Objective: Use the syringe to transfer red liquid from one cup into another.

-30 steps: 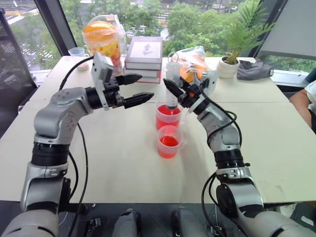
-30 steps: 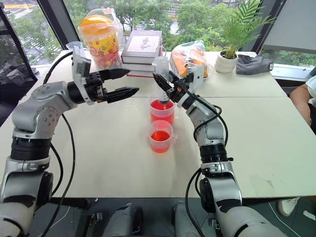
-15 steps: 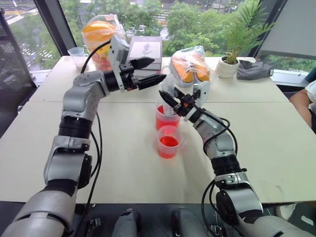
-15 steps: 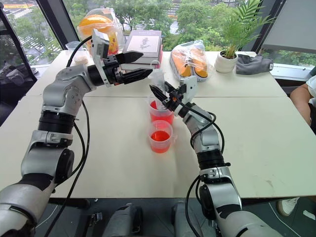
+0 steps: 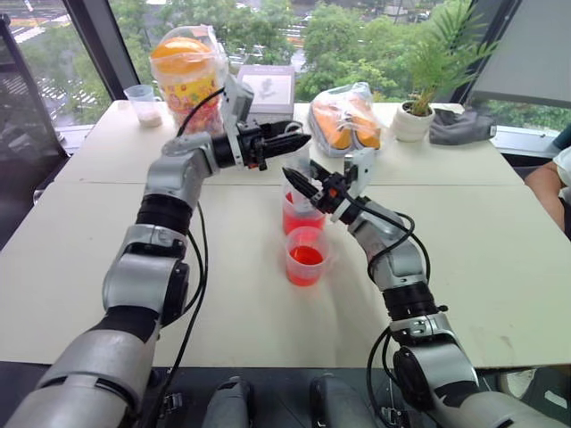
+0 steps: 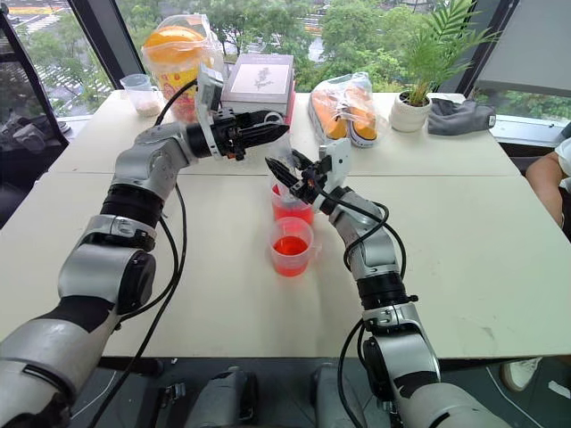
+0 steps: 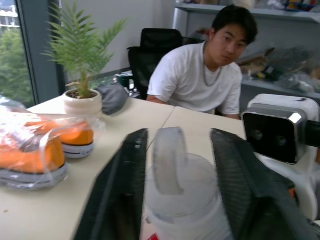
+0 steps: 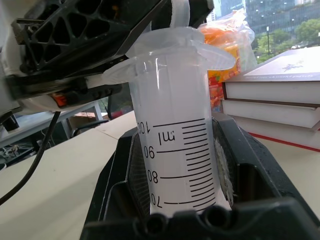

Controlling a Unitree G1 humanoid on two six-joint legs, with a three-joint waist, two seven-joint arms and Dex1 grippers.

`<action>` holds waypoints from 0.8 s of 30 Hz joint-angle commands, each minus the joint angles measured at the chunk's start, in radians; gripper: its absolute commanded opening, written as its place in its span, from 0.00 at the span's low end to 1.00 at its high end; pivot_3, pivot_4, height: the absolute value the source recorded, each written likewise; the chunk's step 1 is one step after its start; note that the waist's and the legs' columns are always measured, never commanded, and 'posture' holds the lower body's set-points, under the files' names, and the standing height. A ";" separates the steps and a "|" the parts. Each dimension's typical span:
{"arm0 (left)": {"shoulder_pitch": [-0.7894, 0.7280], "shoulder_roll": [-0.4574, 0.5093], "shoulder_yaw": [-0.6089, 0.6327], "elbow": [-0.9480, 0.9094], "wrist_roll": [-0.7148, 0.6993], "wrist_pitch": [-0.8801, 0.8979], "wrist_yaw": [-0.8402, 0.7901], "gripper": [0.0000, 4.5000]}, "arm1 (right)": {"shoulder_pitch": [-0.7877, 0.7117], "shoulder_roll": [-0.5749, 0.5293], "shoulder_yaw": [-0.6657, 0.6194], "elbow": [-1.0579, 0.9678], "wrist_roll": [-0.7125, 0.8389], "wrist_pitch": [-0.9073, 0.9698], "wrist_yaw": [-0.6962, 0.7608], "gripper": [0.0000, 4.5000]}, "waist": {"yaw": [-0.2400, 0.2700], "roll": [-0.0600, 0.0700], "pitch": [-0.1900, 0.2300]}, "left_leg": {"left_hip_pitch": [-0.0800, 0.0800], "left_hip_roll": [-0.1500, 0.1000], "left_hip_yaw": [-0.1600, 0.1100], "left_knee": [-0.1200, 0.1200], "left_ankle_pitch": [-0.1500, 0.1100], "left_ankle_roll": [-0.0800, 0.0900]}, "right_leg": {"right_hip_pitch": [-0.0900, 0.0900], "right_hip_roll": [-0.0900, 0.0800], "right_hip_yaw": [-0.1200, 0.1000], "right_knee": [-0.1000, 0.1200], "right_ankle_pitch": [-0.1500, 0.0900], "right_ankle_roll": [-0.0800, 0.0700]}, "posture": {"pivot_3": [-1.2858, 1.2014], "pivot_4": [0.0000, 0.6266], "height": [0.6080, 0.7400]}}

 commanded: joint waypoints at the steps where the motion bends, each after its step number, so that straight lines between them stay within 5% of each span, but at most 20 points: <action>1: -0.036 0.009 0.029 -0.007 0.009 -0.024 0.006 0.13 | -0.014 -0.004 0.002 -0.059 0.008 -0.017 0.011 0.31 | 0.000 0.000 0.000 | 0.000 0.000 0.000 0.000 0.000 0.000 | 0.000 0.000 0.000 0.000 0.000 0.000 | 0.52 0.24 1.00; 24: -0.131 0.070 0.124 0.004 -0.027 -0.058 0.108 0.13 | -0.003 -0.043 0.051 0.002 -0.013 0.050 0.080 0.31 | 0.000 0.000 0.000 | 0.000 0.000 0.000 0.000 0.000 0.000 | 0.000 0.000 0.000 0.000 0.000 0.000 | 0.52 0.24 1.00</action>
